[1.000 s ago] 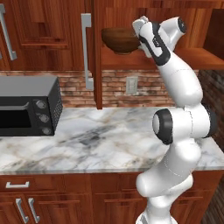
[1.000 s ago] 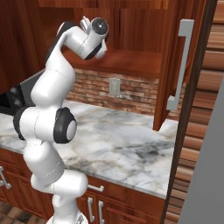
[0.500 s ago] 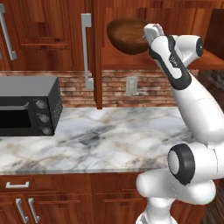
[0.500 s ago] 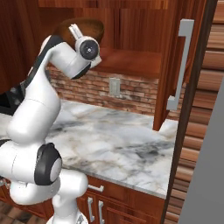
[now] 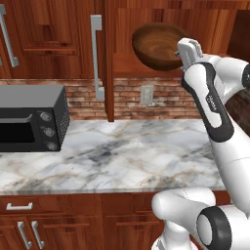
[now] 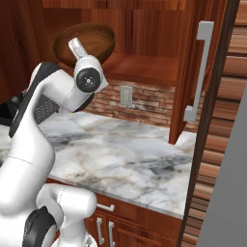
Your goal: Take the smaller bowl and place it next to the appetizer plate on the dining counter , and place the larger bowl next to the plate with cooked food.
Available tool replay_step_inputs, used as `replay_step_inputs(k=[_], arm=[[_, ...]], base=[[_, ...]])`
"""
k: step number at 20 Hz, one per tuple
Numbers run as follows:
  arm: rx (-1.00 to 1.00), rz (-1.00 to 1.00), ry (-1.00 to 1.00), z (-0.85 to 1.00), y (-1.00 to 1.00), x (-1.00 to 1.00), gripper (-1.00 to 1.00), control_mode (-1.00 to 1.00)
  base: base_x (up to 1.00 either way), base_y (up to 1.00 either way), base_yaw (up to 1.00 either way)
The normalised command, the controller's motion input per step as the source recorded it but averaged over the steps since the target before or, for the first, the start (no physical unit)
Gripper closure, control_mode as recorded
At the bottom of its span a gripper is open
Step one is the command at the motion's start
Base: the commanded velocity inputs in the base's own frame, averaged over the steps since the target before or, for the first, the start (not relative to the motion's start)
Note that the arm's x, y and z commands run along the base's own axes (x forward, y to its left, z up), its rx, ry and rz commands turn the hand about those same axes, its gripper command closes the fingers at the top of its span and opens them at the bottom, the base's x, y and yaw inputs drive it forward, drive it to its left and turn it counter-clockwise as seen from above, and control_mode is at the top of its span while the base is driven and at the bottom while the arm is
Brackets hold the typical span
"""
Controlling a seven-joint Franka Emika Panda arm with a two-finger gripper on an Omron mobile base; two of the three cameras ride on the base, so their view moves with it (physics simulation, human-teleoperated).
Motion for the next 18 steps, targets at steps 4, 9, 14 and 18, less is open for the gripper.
replay_step_inputs(k=[4,9,14,18], arm=[[0.0,-0.01,0.09,0.13,-0.2,-1.0,1.0,-1.0],[-0.01,0.0,0.29,0.01,-0.13,-1.0,1.0,-1.0],[-0.04,0.0,0.19,0.0,-0.2,-1.0,1.0,-1.0],[-0.05,0.0,0.02,-0.19,-0.12,-0.89,1.0,-1.0]], base=[[0.0,0.0,0.0],[0.0,0.0,0.0],[0.0,0.0,0.0],[0.0,0.0,0.0]])
